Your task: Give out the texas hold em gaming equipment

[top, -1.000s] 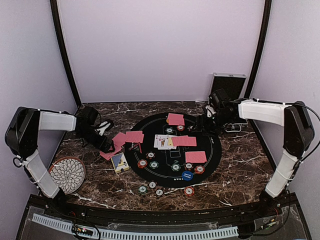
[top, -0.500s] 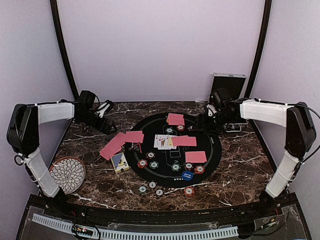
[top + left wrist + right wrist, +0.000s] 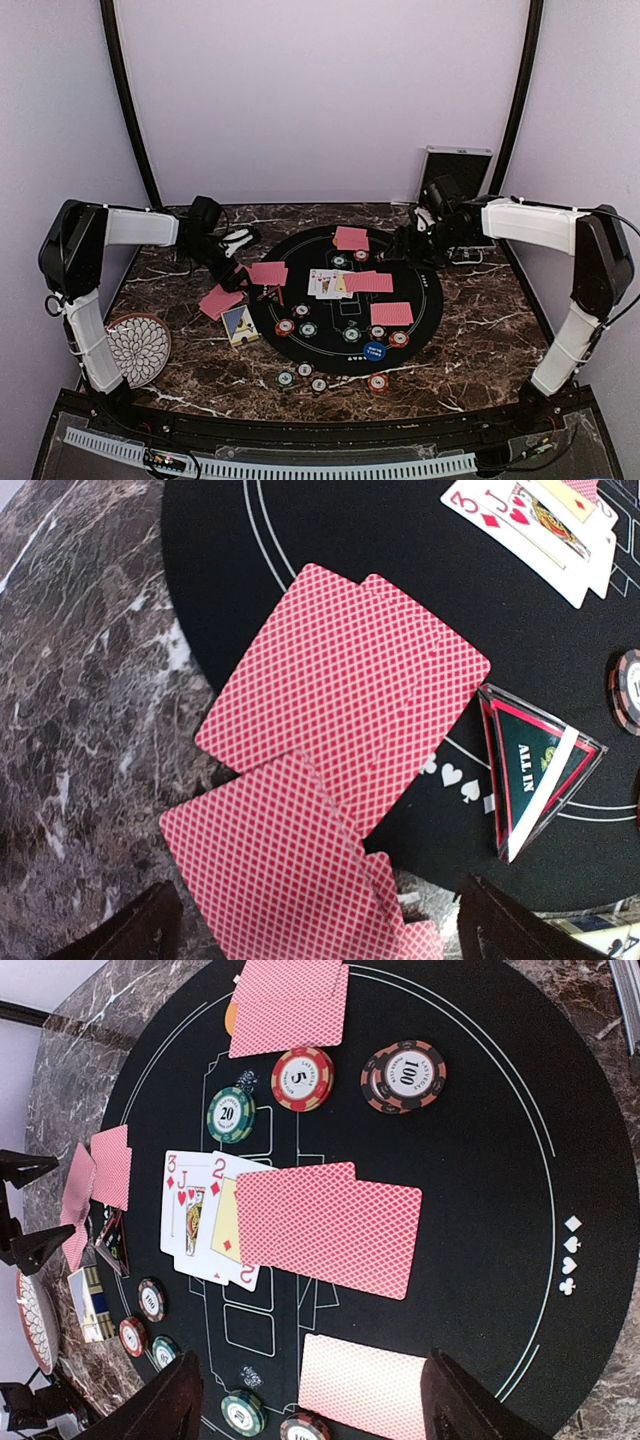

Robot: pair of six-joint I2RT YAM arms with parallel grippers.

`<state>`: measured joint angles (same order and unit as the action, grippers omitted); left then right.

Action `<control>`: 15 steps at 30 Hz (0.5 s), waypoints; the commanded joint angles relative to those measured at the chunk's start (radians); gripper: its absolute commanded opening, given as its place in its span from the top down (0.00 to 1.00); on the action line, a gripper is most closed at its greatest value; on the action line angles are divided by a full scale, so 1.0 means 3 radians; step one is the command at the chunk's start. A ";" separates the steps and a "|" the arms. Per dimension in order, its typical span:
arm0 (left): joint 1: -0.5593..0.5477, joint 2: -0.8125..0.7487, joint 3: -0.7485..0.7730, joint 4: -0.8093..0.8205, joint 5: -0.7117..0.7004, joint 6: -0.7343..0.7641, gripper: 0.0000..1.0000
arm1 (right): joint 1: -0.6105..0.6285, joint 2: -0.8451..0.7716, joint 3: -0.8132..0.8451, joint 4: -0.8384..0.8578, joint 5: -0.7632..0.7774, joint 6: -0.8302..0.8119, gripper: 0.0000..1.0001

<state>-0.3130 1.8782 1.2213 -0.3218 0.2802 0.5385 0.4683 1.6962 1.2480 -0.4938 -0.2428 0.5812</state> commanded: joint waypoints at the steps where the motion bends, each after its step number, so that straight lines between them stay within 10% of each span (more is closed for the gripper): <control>1: -0.0011 0.0112 0.0101 -0.0044 -0.0095 0.0406 0.01 | -0.0012 -0.0115 0.0025 0.0046 -0.0024 0.0010 0.24; 15: -0.0015 0.0458 0.0442 -0.0421 0.0143 0.0966 0.01 | -0.0056 -0.0222 -0.0078 0.0026 -0.0045 -0.0014 0.24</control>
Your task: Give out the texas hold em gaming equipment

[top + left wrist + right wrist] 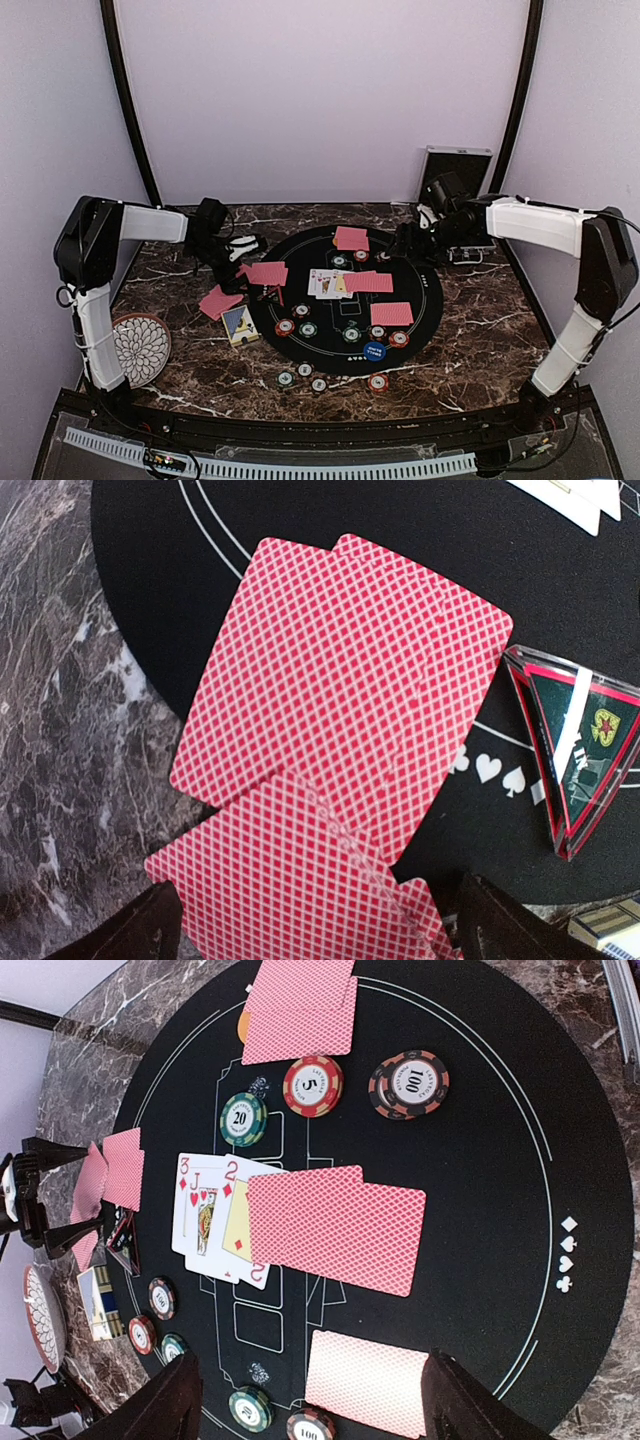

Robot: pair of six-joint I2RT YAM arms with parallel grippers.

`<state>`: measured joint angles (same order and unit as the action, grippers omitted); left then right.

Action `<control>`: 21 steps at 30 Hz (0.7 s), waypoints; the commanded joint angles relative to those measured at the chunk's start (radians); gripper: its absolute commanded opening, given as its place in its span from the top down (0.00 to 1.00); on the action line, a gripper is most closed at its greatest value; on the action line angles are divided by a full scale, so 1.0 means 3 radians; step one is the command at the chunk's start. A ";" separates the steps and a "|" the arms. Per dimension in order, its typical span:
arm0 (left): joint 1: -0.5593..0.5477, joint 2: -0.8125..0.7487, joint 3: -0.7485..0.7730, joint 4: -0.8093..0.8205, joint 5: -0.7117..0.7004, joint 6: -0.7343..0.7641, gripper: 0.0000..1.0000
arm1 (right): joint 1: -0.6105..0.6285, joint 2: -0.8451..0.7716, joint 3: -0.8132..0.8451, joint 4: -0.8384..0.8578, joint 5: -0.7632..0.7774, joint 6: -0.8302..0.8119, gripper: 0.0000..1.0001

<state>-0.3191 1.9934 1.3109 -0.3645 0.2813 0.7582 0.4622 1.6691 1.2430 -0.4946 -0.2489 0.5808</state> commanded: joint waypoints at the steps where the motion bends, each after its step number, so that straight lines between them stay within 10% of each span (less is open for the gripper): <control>1: 0.0005 0.0092 0.0203 -0.0324 0.0145 0.0257 0.03 | -0.0040 -0.0133 -0.0067 0.0030 -0.0027 -0.0013 0.23; 21: 0.0131 -0.0172 -0.0185 -0.0337 -0.0202 0.0252 0.22 | -0.0063 -0.0192 -0.0191 0.0152 -0.0164 -0.0002 0.27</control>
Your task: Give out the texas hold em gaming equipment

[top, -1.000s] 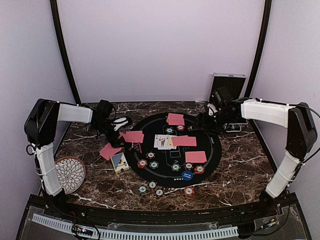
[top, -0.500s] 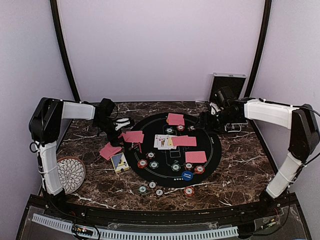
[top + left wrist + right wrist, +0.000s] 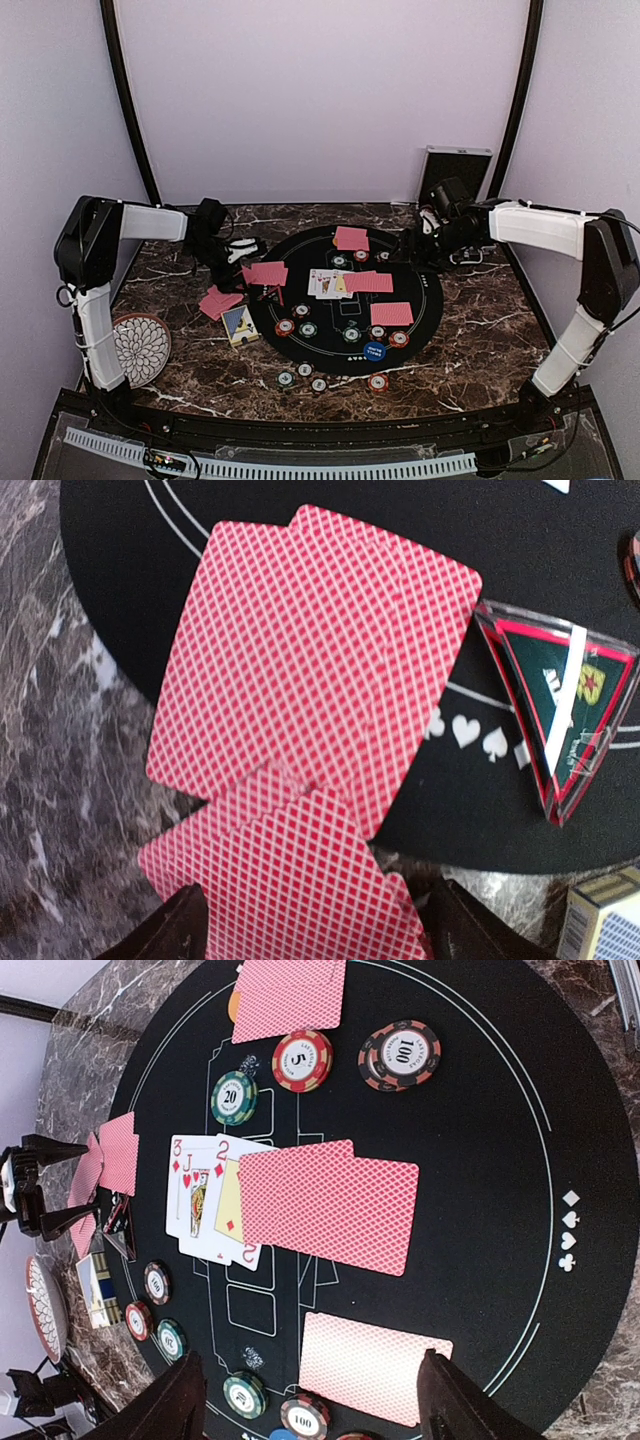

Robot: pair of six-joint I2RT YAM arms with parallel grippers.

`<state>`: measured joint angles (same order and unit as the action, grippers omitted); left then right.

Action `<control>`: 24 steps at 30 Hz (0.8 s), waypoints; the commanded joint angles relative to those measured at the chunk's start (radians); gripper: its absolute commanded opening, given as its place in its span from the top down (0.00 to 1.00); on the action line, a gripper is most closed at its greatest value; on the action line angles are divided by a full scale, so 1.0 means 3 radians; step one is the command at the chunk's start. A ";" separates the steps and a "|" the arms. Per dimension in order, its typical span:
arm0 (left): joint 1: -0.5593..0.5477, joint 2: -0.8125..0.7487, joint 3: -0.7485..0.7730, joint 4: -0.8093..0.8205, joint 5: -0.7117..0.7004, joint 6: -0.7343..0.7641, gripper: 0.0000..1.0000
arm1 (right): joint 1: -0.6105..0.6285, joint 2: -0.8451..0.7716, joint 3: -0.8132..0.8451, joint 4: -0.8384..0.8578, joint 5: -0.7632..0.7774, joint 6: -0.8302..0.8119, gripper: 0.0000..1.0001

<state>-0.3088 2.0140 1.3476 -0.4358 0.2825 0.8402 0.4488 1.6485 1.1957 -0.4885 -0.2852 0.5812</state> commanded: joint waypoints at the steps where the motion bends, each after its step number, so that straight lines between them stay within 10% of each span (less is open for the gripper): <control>1: 0.0108 -0.0276 -0.0419 -0.0075 -0.0221 -0.0034 0.22 | -0.0018 -0.0121 -0.0033 0.0139 -0.0053 -0.0004 0.27; 13: 0.0186 -0.0725 -0.0972 0.0065 -0.0197 -0.0253 0.22 | -0.0018 -0.0123 -0.0053 0.0197 -0.0103 0.0029 0.29; 24: 0.0178 -0.0890 -0.0303 -0.0404 0.0291 -0.0481 0.08 | -0.0019 -0.0154 -0.0036 0.0198 -0.0144 0.0051 0.29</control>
<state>-0.2550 1.8091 1.1721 -0.4713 0.2646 0.7204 0.4488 1.6405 1.1904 -0.4572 -0.3157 0.5858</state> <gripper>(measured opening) 0.892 0.709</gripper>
